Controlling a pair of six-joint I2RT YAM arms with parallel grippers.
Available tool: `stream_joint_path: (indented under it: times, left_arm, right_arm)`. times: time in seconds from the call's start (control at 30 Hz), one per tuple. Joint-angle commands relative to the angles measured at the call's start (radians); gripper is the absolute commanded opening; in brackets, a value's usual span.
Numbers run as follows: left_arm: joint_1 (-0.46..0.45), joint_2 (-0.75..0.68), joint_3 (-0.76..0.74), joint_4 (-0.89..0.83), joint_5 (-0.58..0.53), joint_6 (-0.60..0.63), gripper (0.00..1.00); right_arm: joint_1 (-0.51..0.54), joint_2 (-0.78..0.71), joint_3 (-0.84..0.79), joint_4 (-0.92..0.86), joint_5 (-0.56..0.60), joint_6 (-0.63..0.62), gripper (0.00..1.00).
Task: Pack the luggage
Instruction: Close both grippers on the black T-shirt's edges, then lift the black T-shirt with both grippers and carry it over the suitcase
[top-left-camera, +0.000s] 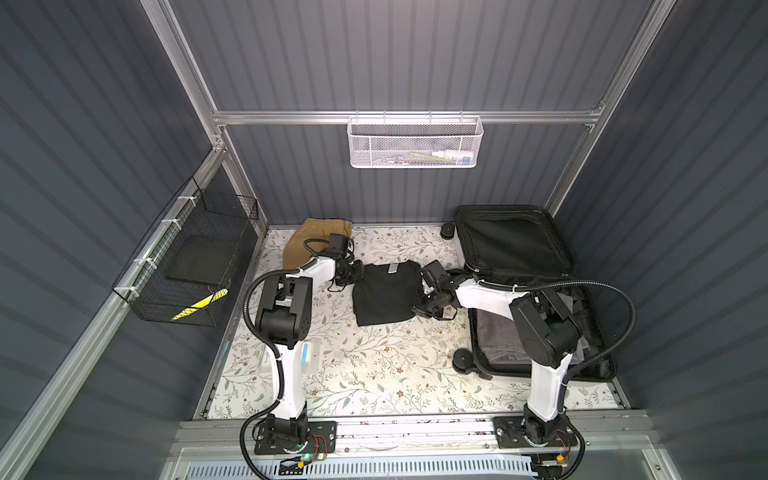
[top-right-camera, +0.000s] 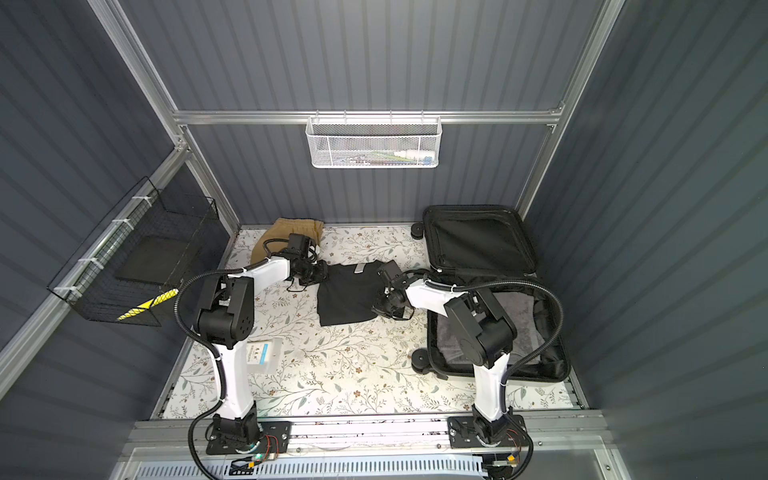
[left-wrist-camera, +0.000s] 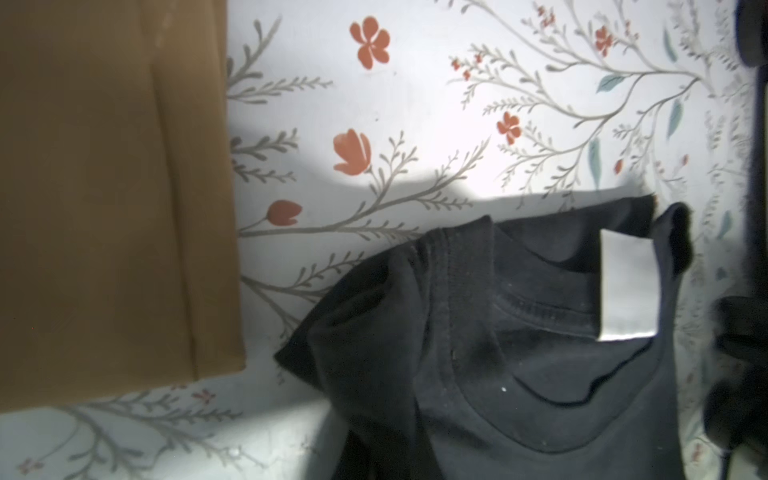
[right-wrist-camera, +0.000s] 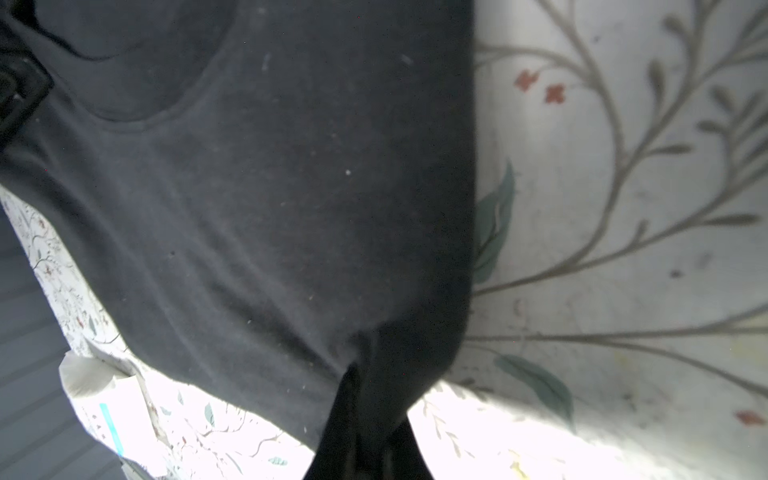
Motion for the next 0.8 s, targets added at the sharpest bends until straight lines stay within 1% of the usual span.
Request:
stream_joint_path:
  times: [0.0,0.1,0.13,0.2,0.37,0.5,0.6,0.63,0.67,0.77]
  left_arm:
    - [-0.005,-0.074,0.031,0.007,0.059,-0.014,0.0]
    - [-0.015,-0.132,0.034,0.021,0.072,-0.04,0.0]
    - [-0.024,-0.15,0.04,0.023,0.106,-0.048,0.0]
    - [-0.046,-0.177,0.059,0.017,0.108,-0.059,0.0]
    - [-0.129,-0.216,0.142,0.001,0.097,-0.093,0.0]
    - [-0.205,-0.228,0.199,0.043,0.096,-0.157,0.0]
    - [-0.282,-0.217,0.248,0.072,0.087,-0.197,0.0]
    - [-0.314,-0.208,0.274,0.081,0.053,-0.208,0.0]
    - [-0.341,-0.196,0.292,0.087,0.041,-0.216,0.0]
    - [-0.434,-0.15,0.364,0.116,0.01,-0.245,0.0]
  right_arm:
    - [-0.011,-0.082,0.032,-0.052,-0.007,-0.03,0.0]
    - [-0.022,-0.149,0.048,-0.082,0.002,-0.053,0.0]
    - [-0.028,-0.174,0.052,-0.108,0.006,-0.061,0.0]
    - [-0.039,-0.222,0.057,-0.138,0.01,-0.076,0.0]
    - [-0.076,-0.361,0.036,-0.212,0.02,-0.118,0.0]
    - [-0.126,-0.514,-0.022,-0.29,0.043,-0.16,0.0]
    - [-0.199,-0.659,-0.099,-0.341,0.043,-0.183,0.0]
    - [-0.237,-0.717,-0.131,-0.361,0.037,-0.191,0.0]
    - [-0.271,-0.766,-0.158,-0.378,0.031,-0.197,0.0]
    - [-0.422,-0.928,-0.23,-0.445,-0.023,-0.235,0.0]
